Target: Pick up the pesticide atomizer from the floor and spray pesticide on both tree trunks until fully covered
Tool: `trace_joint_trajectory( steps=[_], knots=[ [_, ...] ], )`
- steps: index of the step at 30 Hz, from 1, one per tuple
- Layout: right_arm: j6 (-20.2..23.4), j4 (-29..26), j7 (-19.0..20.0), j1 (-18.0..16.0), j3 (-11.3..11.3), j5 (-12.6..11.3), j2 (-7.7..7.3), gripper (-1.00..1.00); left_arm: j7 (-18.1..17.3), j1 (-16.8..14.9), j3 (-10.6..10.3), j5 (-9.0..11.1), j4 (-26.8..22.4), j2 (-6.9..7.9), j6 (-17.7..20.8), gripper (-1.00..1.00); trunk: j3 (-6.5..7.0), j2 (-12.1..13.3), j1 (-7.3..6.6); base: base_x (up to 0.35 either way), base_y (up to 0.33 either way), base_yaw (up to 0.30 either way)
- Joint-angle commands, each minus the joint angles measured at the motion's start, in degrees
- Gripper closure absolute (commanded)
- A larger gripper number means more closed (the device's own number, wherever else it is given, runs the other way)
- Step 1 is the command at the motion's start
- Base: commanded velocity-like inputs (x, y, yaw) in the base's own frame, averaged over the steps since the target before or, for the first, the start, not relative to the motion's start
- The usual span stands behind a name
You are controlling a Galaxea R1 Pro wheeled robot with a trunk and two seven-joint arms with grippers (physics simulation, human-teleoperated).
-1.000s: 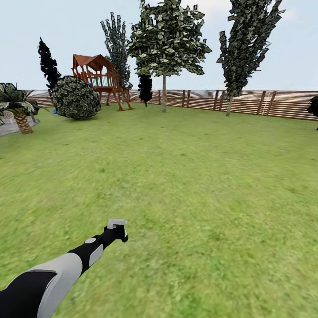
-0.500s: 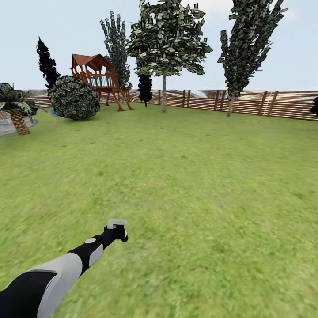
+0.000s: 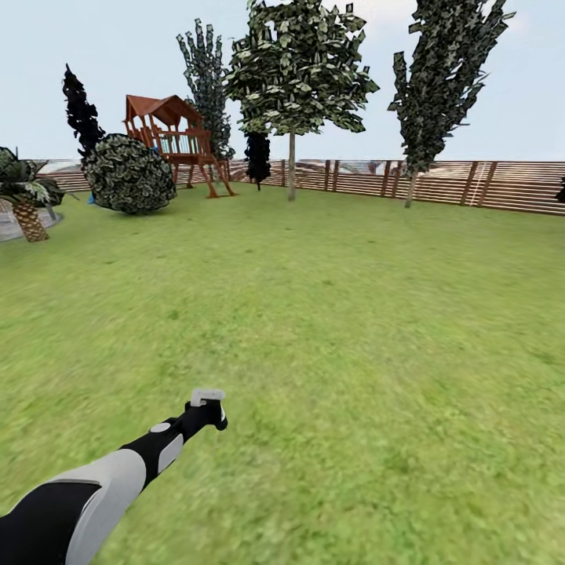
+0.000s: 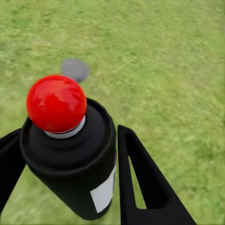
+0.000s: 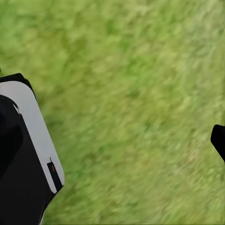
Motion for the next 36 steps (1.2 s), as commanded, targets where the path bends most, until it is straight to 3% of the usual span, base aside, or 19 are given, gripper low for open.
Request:
trace_joint_trajectory(
  steps=[1,36],
  knots=[
    [0.0,0.0,0.0,0.0,0.0,0.0,0.00,-1.00,0.0,0.0,0.0,0.0,0.0,0.00,0.0,1.00,0.00,0.0,0.00,0.350,0.000,0.000],
    [0.0,0.0,0.0,0.0,0.0,0.0,0.00,-1.00,0.0,0.0,0.1,0.0,-0.1,0.05,0.0,1.00,0.00,0.0,0.00,0.350,0.000,0.000]
  ],
)
